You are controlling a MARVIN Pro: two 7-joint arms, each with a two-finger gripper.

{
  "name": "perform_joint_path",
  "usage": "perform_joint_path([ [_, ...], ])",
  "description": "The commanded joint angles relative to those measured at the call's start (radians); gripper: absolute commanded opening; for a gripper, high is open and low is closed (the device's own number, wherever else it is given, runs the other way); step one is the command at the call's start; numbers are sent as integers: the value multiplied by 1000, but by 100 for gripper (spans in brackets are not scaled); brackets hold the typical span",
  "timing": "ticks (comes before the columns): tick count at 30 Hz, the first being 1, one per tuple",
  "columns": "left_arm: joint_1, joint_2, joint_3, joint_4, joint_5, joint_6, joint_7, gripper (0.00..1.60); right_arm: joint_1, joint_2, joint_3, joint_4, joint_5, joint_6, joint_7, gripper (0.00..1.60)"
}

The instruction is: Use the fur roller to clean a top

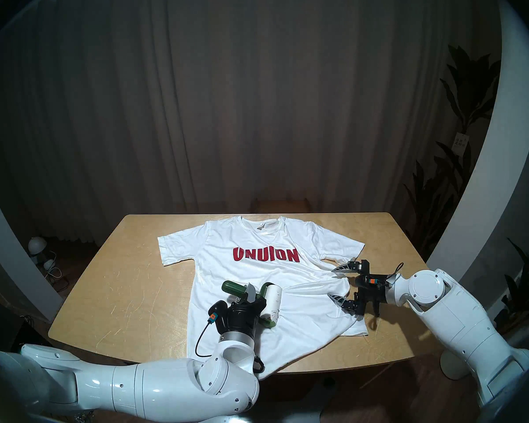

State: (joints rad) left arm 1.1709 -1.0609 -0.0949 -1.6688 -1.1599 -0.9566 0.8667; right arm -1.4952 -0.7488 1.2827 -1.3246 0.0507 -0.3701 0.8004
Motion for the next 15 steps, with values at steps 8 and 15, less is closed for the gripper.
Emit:
perform_joint_path([
  [8, 84, 65, -59, 7, 56, -3, 40, 0, -68, -3, -80, 75, -56, 39, 13, 160],
  [15, 109, 103, -104, 21, 76, -3, 48, 0, -54, -16, -94, 99, -56, 37, 3, 160],
])
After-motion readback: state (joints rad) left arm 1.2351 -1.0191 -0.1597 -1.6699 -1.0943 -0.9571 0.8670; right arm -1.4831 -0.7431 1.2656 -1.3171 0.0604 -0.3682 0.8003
